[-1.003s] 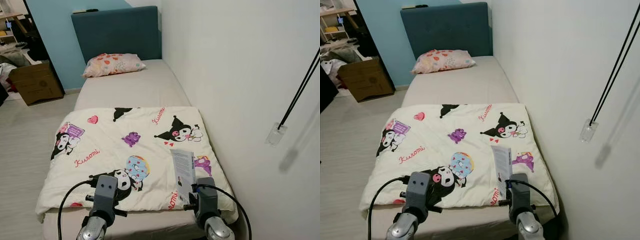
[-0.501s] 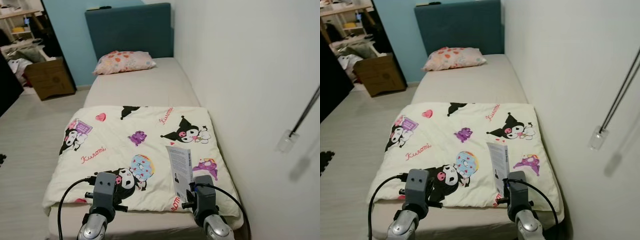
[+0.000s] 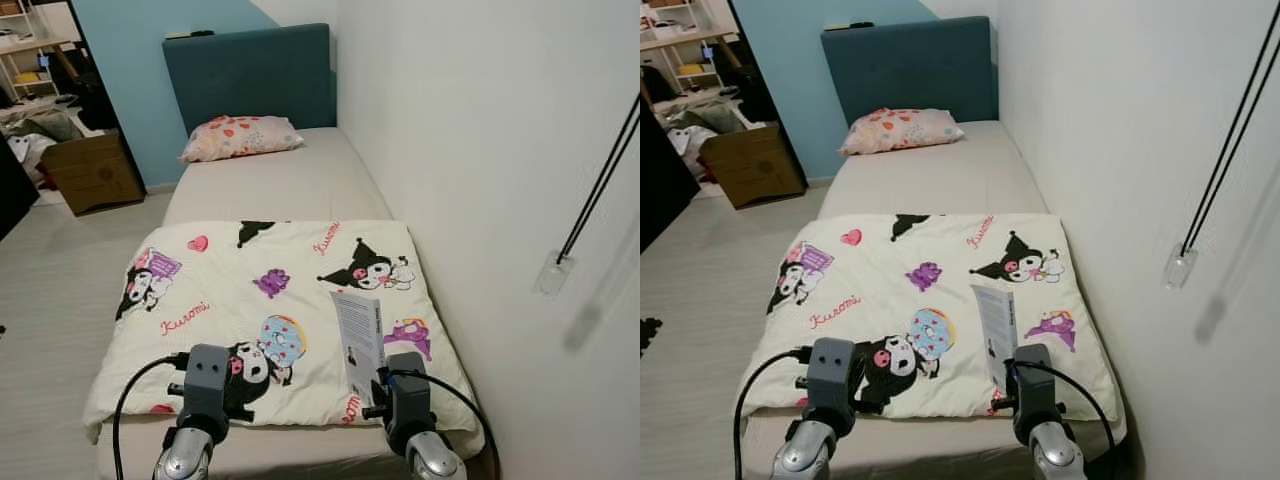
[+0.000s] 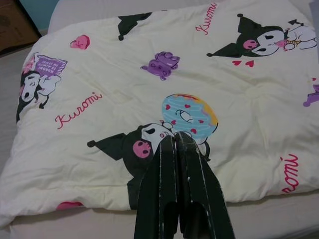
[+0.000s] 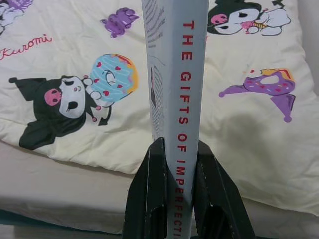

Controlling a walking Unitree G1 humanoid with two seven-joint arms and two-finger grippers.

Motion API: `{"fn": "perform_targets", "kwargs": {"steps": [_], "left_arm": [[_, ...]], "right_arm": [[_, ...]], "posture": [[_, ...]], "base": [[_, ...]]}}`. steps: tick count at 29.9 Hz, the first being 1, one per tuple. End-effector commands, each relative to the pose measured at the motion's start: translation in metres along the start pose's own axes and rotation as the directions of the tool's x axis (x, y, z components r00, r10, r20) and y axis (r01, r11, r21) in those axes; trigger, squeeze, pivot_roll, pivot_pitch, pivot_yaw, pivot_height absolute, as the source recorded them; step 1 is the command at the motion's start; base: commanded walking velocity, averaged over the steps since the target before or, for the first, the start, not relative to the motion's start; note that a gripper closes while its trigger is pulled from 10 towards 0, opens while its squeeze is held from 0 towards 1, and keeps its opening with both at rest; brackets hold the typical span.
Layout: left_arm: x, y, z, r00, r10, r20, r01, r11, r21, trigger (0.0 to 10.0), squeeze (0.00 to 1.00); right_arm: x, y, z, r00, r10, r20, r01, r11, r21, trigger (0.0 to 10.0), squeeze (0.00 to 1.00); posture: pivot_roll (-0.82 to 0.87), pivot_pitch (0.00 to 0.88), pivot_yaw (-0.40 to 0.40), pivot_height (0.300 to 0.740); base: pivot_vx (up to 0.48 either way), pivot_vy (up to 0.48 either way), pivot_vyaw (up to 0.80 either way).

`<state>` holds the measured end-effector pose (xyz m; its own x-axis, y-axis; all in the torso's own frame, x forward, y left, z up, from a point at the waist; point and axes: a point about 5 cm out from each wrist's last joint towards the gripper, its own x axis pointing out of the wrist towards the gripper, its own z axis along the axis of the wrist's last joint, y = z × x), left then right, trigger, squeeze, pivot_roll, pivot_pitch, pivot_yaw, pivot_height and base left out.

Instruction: Clean up the room

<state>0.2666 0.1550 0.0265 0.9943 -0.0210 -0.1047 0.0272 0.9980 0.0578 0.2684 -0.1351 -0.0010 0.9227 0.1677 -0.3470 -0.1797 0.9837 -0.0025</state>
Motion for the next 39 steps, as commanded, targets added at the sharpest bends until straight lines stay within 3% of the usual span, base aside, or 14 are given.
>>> {"fn": "perform_targets", "kwargs": {"steps": [1,15,39], "left_arm": [[-0.0029,0.0048,-0.0057,1.000,0.015,-0.021,-0.015,1.000,-0.001,10.0,0.00],[-0.0042,0.0033,-0.0053,1.000,0.004,-0.015,-0.004,1.000,-0.001,10.0,0.00],[-0.0076,0.0021,-0.0038,1.000,-0.006,-0.001,0.006,1.000,-0.011,10.0,0.00]], "right_arm": [[0.0015,0.0044,0.0043,0.999,0.015,0.033,-0.015,1.000,-0.003,10.0,0.00],[0.0015,0.0051,0.0038,0.999,0.021,0.034,-0.021,1.000,-0.004,10.0,0.00],[0.0029,0.0061,0.0044,0.999,0.028,0.041,-0.028,1.000,0.001,10.0,0.00]], "posture": [[-0.01,0.049,0.013,0.740],[0.00,0.053,0.008,0.740],[0.01,0.047,0.010,0.740]], "base": [[0.000,0.000,0.00],[0.000,0.000,0.00],[0.000,0.443,0.00]]}}
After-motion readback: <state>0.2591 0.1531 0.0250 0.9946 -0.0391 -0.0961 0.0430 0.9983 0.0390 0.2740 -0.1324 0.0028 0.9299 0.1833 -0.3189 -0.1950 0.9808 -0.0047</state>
